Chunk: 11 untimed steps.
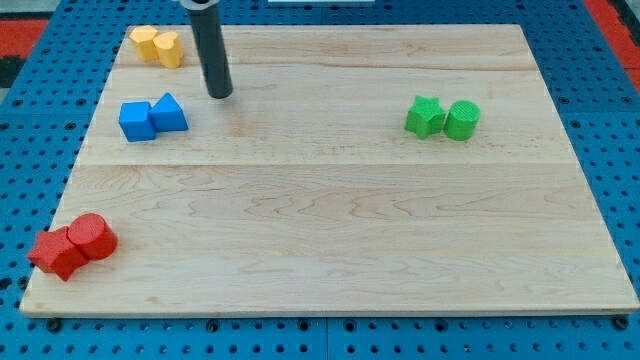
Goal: Separate the triangle from the blue cube
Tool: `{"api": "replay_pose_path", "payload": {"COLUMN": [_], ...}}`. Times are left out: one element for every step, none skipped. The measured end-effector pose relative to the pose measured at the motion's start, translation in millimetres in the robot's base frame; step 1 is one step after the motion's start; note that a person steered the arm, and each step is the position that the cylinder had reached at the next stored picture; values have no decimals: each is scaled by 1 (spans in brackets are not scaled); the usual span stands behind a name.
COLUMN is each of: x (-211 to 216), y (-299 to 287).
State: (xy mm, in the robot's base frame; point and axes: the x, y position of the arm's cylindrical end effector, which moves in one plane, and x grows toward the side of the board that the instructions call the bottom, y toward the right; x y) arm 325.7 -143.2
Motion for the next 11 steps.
{"api": "replay_pose_path", "payload": {"x": [0, 8, 33, 53, 68, 88, 113, 142, 157, 170, 206], "y": [-38, -71, -37, -1, -9, -30, -7, 18, 26, 26, 73]}}
